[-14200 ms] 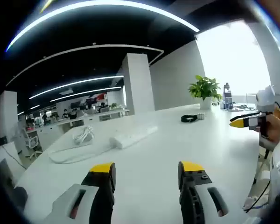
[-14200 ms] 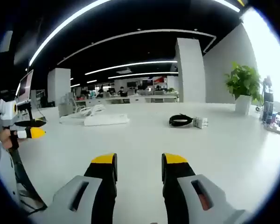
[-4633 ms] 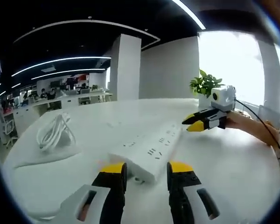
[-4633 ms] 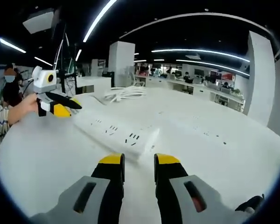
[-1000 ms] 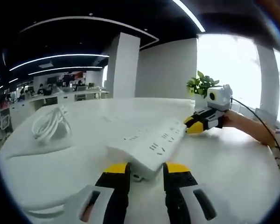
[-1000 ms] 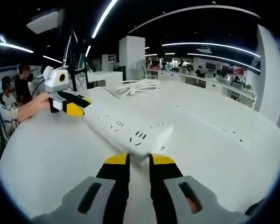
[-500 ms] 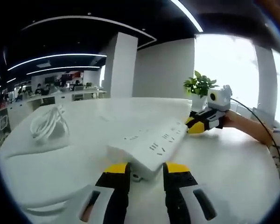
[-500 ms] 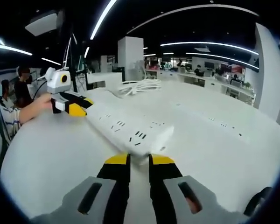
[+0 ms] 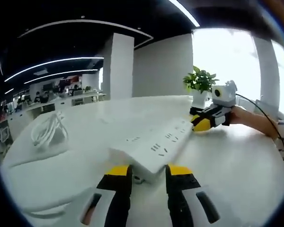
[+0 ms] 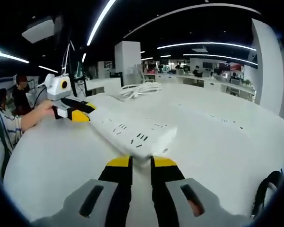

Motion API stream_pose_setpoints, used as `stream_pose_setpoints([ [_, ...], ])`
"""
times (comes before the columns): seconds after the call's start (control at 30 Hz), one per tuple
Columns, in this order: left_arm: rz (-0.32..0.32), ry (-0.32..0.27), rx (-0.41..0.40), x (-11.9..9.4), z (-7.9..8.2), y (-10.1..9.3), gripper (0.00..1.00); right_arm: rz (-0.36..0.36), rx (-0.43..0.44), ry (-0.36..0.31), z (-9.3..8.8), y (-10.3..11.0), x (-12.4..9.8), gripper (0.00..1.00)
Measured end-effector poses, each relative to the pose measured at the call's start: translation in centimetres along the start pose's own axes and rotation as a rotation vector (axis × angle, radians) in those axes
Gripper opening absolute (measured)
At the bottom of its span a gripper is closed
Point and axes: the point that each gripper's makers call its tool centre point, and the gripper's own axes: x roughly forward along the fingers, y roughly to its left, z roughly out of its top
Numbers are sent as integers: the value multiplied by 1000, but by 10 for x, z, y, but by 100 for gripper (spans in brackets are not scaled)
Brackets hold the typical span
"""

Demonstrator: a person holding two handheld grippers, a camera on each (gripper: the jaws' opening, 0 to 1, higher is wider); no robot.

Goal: Straighten the power strip on the desk, plug the charger into it

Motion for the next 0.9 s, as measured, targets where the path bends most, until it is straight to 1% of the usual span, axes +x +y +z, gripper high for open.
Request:
stream_pose_setpoints([
  [0.07,-6,2,4,0,0,0,28,-2,2,0,0,1,-1,15],
  [0.27,-32,0,-17,-2,-1,-4,28,-12,11,-1,0,-1,-6,15],
  [0.33,-36,0,-14,-2,-1,-6,28,-15,43,-10,0,-1,-8,15],
  [0.8,-66,6,-16,-1,-3,-15,27,-32,39,-9,-3,-3,-17,15],
  [0.9,-79,7,-19,-1,-4,-18,27,-32,51,-15,-6,-2,-21,15],
])
